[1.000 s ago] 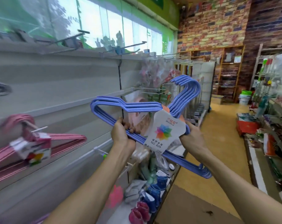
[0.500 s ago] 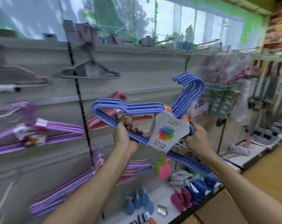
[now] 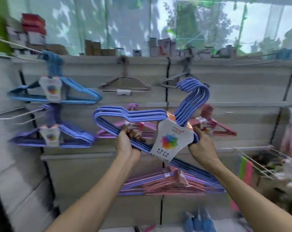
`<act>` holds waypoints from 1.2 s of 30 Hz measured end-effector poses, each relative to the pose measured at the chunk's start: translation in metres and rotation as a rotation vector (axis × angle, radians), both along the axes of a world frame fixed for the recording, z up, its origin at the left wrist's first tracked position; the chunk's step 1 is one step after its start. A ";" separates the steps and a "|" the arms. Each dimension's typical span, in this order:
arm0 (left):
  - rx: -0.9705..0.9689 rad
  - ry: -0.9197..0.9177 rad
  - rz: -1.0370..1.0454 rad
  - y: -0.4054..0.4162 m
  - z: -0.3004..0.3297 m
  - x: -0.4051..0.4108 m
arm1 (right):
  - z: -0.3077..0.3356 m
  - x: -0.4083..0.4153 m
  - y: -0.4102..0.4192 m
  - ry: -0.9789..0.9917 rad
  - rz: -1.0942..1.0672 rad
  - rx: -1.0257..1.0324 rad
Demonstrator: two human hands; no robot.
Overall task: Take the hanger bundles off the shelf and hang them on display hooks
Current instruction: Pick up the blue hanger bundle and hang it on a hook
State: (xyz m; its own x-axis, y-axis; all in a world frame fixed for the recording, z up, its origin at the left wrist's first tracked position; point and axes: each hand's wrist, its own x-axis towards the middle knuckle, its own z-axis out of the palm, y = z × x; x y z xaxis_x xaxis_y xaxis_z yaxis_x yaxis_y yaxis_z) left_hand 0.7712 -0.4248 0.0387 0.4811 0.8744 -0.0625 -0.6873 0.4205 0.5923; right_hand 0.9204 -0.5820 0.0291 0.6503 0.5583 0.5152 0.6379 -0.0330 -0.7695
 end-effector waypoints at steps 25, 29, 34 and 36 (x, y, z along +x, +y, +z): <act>-0.202 0.113 0.356 0.249 -0.079 -0.325 | -0.036 -0.247 0.320 -0.132 0.314 -0.310; -0.247 0.090 0.377 0.284 -0.092 -0.327 | -0.033 -0.247 0.365 -0.213 0.308 -0.389; -0.262 0.114 0.440 0.326 -0.089 -0.322 | -0.025 -0.244 0.414 -0.253 0.354 -0.418; -0.276 0.126 0.447 0.341 -0.092 -0.321 | -0.024 -0.243 0.429 -0.275 0.363 -0.427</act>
